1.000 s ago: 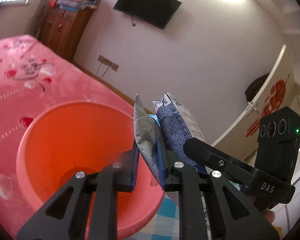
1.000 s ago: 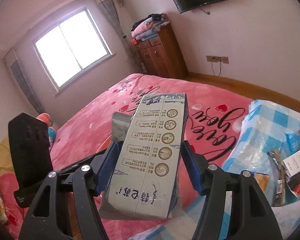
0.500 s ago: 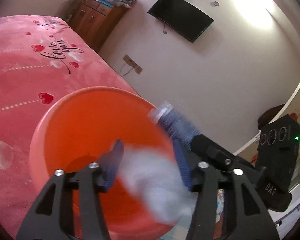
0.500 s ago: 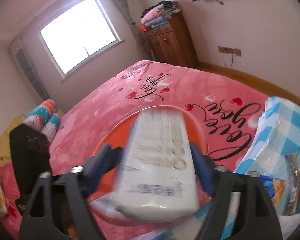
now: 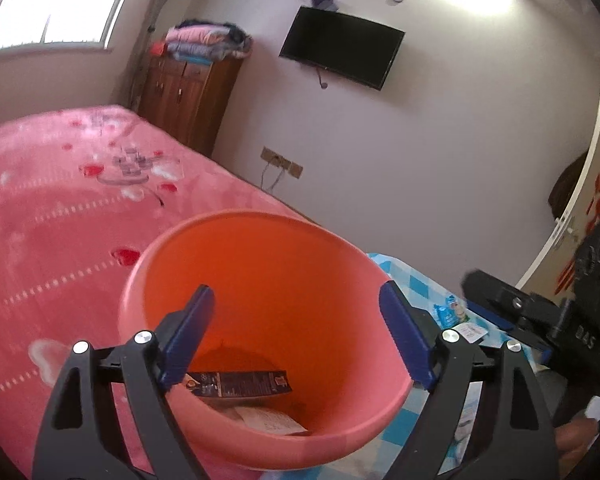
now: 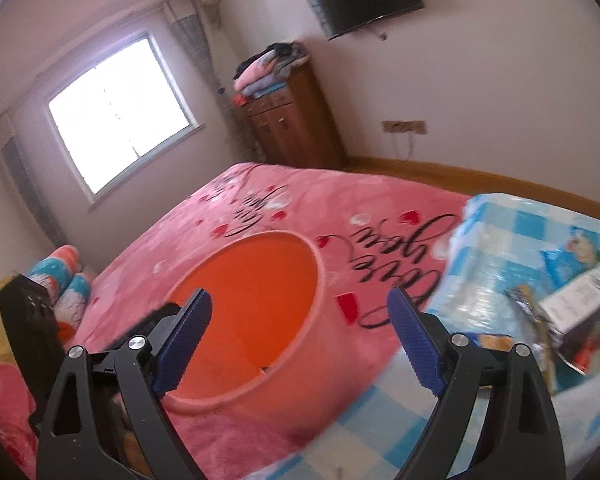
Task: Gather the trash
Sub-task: 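Open both grippers over the orange bucket to drop the pack and carton, then move both open tools back over the trash on the table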
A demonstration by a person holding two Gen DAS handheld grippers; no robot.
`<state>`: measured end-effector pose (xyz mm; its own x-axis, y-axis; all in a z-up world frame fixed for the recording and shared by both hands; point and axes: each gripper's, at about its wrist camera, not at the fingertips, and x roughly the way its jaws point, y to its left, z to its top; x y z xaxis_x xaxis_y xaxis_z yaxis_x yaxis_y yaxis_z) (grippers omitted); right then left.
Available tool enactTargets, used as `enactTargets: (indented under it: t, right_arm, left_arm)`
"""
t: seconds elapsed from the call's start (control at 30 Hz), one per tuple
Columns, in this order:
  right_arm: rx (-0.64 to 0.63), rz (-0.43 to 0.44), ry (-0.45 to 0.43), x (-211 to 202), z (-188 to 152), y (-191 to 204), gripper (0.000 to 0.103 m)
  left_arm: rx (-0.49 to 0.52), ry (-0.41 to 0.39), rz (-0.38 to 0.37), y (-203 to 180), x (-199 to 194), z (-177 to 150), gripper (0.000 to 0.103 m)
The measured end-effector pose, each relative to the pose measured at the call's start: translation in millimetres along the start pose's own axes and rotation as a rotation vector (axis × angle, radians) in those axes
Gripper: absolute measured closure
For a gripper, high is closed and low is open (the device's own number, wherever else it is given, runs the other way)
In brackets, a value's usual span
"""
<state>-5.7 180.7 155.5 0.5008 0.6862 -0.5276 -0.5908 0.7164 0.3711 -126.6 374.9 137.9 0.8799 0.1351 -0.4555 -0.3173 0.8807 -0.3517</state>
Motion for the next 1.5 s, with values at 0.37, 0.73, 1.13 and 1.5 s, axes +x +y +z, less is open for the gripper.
enactTargets:
  t: [0.37, 0.73, 1.13, 1.5]
  right_arm:
    - [0.088, -0.157, -0.069, -58, -47, -54, 0.013]
    - [0.126, -0.28, -0.191, -104, -93, -94, 0.008]
    - [0.104, -0.366, -0.288, -150, -119, -131, 0.005]
    - [0.203, -0.387, -0.282, -175, -134, -185, 0.005]
  left_arm:
    - [0.132, -0.009, -0.02, -36, -12, -23, 0.017]
    - [0.252, 0.004, -0.013, -84, -19, -56, 0.017]
    - [0.322, 0.063, -0.033, -142, -12, -98, 0.017]
    - [0.441, 0.127, -0.061, -188, 1, -133, 0.017]
